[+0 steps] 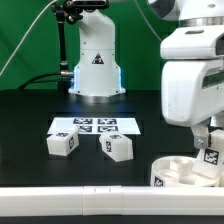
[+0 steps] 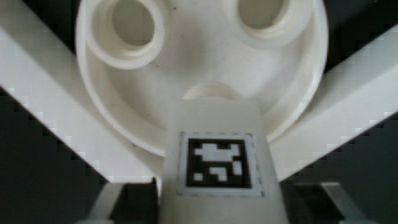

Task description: Assemble stool

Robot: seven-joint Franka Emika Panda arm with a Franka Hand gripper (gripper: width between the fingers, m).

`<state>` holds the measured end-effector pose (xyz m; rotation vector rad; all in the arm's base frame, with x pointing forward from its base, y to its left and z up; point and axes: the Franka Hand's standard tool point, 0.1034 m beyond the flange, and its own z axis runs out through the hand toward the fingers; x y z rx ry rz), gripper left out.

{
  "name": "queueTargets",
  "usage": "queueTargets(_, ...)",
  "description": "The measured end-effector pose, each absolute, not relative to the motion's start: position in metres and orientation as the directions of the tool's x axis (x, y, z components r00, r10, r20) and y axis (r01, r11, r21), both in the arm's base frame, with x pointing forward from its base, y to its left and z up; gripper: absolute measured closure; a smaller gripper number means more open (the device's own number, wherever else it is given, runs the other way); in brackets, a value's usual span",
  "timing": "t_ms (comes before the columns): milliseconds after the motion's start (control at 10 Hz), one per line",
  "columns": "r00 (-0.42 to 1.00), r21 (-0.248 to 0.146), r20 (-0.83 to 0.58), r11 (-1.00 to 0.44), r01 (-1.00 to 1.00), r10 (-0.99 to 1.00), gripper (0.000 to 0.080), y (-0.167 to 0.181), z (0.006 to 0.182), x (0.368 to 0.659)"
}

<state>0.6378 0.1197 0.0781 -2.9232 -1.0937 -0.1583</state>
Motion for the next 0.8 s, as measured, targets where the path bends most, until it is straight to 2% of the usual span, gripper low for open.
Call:
queueTargets(200,0.886,-0.008,0.137,-0.894,0.448,0.443,0.0462,0.1193,0.0773,0.6372)
queueTargets(400,0.964,-0.046,0.153,-0.973,0.227,0.217,0.0462,0.1208,0.0766,0.6371)
queueTargets(800,0.985,-0.093,0.153,-0.993,-0.073,-0.086,0.0462,0.12,0.0768,0.6389)
